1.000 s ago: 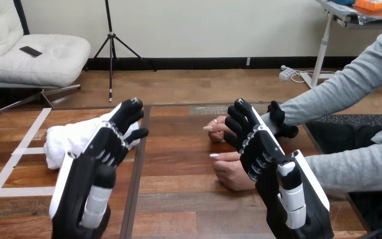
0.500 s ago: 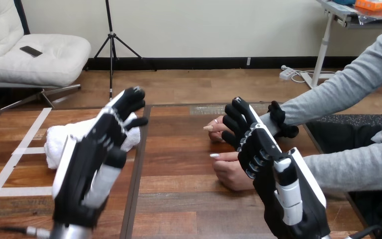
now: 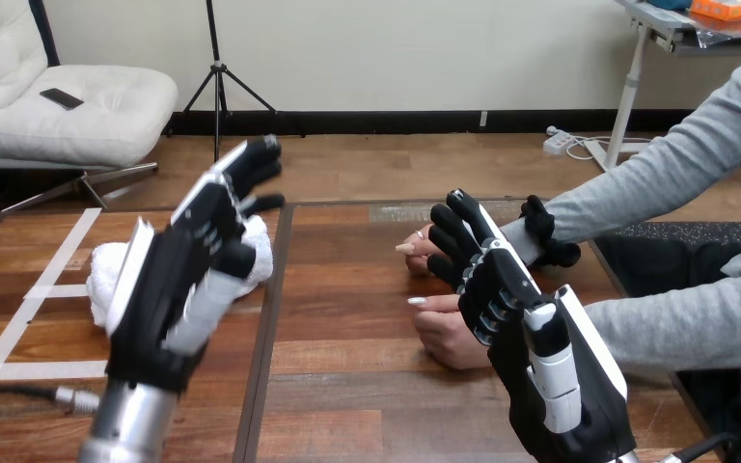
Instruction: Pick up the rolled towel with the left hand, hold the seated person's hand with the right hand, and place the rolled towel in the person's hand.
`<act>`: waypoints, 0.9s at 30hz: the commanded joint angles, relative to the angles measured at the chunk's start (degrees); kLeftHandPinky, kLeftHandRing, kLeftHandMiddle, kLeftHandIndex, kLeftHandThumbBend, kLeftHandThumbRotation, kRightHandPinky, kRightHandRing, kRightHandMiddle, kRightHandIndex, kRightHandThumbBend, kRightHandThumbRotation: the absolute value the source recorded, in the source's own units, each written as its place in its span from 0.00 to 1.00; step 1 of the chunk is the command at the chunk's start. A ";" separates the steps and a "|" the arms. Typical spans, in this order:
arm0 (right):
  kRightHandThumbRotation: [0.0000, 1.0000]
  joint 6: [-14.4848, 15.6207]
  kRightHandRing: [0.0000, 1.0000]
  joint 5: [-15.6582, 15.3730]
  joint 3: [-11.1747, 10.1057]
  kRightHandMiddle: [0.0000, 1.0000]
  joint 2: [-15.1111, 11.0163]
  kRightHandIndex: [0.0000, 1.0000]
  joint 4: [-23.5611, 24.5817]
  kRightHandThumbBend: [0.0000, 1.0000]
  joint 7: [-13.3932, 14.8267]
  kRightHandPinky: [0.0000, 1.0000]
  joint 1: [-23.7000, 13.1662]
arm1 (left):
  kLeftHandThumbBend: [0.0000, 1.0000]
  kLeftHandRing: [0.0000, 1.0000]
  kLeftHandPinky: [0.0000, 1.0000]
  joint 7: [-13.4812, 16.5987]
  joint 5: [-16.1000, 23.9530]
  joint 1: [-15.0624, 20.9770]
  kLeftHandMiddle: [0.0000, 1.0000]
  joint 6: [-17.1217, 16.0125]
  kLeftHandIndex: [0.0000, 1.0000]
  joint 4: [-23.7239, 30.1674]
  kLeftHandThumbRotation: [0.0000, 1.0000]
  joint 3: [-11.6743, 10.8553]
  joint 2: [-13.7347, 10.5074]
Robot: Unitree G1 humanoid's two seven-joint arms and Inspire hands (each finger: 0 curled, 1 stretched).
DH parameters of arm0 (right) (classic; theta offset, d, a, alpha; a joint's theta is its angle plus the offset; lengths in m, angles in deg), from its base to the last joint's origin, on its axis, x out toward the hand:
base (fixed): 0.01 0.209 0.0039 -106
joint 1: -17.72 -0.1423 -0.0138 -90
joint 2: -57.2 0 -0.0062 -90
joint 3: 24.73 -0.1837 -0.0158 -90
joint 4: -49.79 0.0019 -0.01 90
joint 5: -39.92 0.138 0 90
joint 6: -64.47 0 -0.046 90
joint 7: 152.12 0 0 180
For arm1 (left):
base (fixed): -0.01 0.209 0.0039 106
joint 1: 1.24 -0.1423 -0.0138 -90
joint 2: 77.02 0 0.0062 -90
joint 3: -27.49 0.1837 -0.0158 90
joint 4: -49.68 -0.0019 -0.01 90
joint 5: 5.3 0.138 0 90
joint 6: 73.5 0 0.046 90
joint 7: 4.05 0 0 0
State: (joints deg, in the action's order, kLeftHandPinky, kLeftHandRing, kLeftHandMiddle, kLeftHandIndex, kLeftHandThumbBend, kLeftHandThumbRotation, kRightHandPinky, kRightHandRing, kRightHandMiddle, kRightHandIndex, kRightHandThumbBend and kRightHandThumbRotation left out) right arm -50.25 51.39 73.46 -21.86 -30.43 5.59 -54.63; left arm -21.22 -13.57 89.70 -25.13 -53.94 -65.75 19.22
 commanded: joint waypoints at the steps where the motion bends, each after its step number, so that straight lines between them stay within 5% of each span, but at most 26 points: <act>1: 1.00 -1.36 1.00 0.35 -0.46 0.98 0.50 0.99 0.04 0.83 0.18 1.00 -3.99 | 0.82 0.90 0.84 1.24 2.14 7.67 0.90 0.52 0.86 -3.74 0.90 -1.29 -1.60; 27: 1.00 -1.95 1.00 0.51 -0.74 0.97 0.68 0.98 -1.23 0.84 -0.08 1.00 -5.73 | 0.82 0.93 0.93 5.05 9.54 28.15 0.92 -1.04 0.89 -27.86 0.92 -1.78 -5.80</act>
State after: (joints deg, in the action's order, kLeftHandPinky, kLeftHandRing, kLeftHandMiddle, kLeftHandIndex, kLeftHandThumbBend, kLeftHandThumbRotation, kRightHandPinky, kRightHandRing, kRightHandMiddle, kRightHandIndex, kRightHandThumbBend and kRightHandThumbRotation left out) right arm -50.26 51.29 73.45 -21.75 -31.62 5.57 -55.13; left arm -17.86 -6.33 107.96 -24.78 -75.24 -67.01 16.27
